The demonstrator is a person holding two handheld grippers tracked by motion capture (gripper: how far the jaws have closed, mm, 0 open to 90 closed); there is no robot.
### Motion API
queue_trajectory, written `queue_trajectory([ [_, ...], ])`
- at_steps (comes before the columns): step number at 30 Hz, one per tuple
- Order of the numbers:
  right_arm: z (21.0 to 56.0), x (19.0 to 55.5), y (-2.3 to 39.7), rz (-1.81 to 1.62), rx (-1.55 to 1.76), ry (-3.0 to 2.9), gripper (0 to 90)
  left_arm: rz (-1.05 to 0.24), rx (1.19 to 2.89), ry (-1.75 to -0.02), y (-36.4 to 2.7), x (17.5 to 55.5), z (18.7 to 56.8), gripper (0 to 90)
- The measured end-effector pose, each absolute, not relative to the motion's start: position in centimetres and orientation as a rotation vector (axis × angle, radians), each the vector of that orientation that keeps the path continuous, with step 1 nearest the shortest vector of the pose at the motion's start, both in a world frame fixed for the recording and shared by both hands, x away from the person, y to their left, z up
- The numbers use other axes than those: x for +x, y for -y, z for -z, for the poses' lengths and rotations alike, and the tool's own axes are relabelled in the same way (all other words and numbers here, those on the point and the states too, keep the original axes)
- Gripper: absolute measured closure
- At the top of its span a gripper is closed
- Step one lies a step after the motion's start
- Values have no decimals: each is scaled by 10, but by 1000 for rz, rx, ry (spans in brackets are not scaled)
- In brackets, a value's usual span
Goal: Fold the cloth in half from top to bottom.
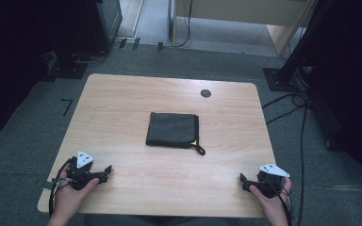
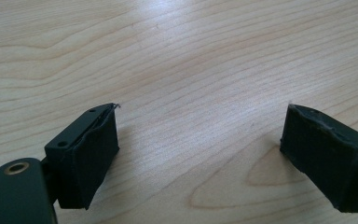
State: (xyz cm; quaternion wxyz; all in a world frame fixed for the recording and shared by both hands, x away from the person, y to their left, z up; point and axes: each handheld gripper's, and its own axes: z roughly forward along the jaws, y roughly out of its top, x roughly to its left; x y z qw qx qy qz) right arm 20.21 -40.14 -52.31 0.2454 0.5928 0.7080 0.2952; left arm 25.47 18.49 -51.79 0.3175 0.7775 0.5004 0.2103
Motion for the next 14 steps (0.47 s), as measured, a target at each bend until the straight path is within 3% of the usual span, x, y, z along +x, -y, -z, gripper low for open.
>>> queue_trajectory([
  [14, 525, 201, 400, -870, 1581, -1956, 101, -553, 2043, -1320, -184, 255, 518, 112],
])
